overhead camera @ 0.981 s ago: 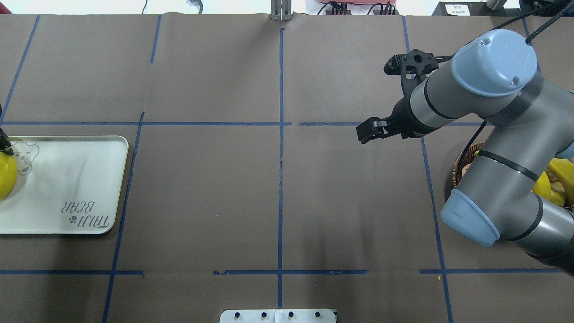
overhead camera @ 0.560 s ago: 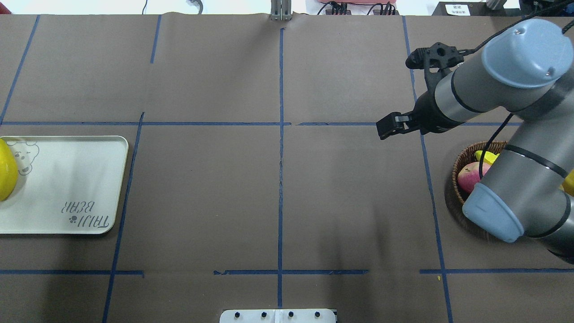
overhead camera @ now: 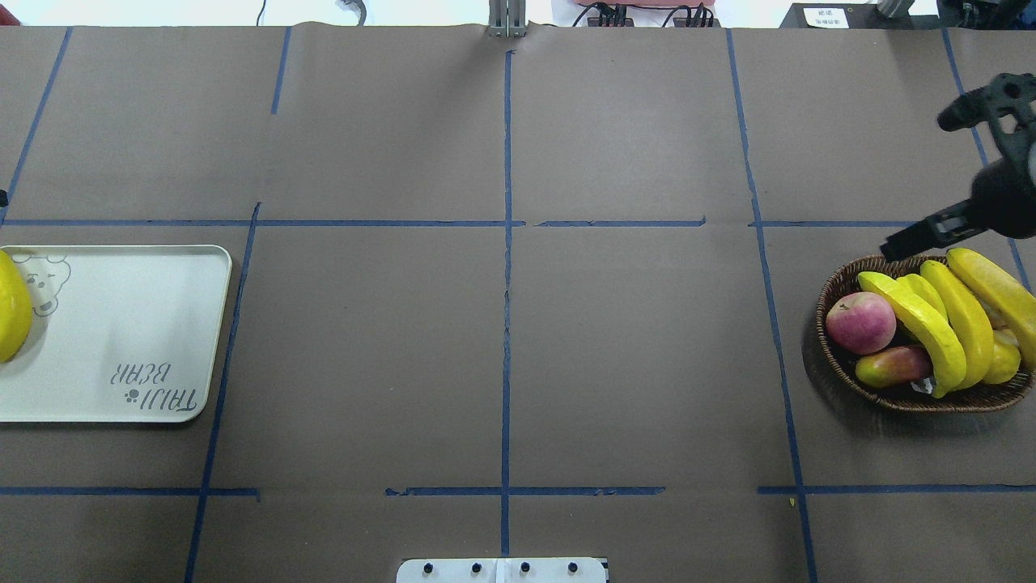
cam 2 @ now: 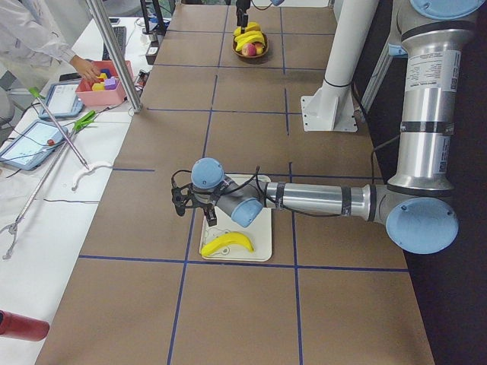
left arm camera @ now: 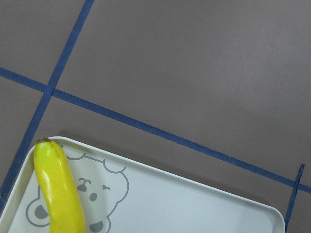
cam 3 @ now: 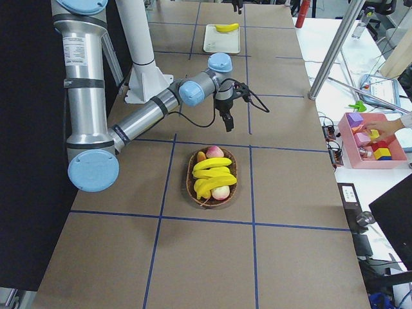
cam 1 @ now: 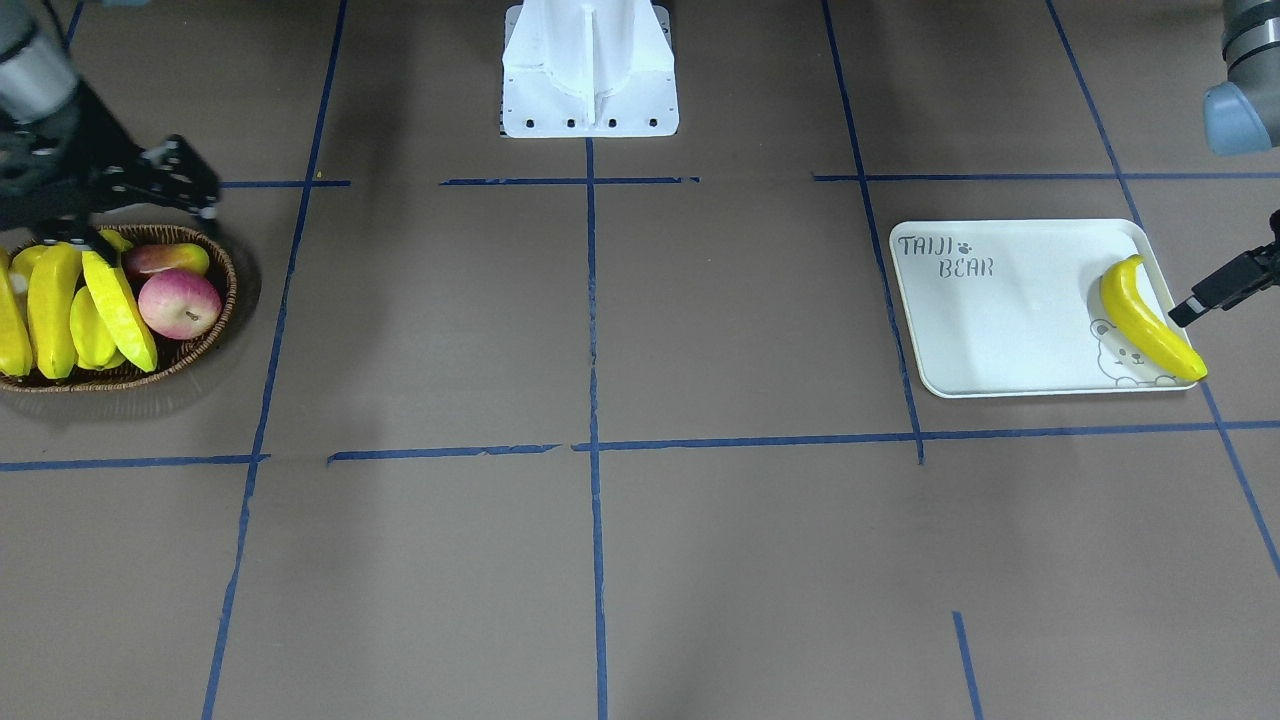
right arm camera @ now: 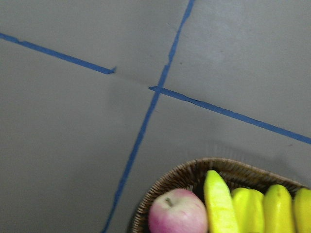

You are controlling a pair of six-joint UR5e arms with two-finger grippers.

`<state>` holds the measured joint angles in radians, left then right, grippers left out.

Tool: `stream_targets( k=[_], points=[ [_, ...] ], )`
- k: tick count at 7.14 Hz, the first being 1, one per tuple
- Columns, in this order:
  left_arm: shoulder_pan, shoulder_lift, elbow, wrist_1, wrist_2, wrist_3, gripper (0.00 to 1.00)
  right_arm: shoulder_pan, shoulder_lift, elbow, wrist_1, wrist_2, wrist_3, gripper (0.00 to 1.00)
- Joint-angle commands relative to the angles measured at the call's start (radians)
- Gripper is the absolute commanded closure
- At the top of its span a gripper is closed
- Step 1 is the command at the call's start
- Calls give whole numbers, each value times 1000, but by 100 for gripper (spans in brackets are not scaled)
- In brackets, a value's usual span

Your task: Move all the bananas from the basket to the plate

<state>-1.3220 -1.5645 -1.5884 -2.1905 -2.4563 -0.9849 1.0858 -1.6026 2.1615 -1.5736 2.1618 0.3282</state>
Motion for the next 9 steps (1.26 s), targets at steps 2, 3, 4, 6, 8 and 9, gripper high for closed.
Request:
stream_targets(
  k=[2,3,4,6,8,9],
  points=[
    [0,1,-5,0,-3,0,0,114,-184,-12,26,-52,-337,1],
    [0,1,-5,0,-3,0,0,111,-241,-37,115,-100,-333,1],
    [0,3,-5,0,-4,0,0,108,-255,-120,251,-96,-283,1],
    [0,3,-7,0,-6,0,0,9,-283,-198,396,-102,-163,1],
    [0,3,-4,0,-6,0,0,-35,-305,-203,403,-111,-162,2],
    [0,3,-4,0,-4,0,0,-43,-322,-207,403,-147,-200,3]
  ],
)
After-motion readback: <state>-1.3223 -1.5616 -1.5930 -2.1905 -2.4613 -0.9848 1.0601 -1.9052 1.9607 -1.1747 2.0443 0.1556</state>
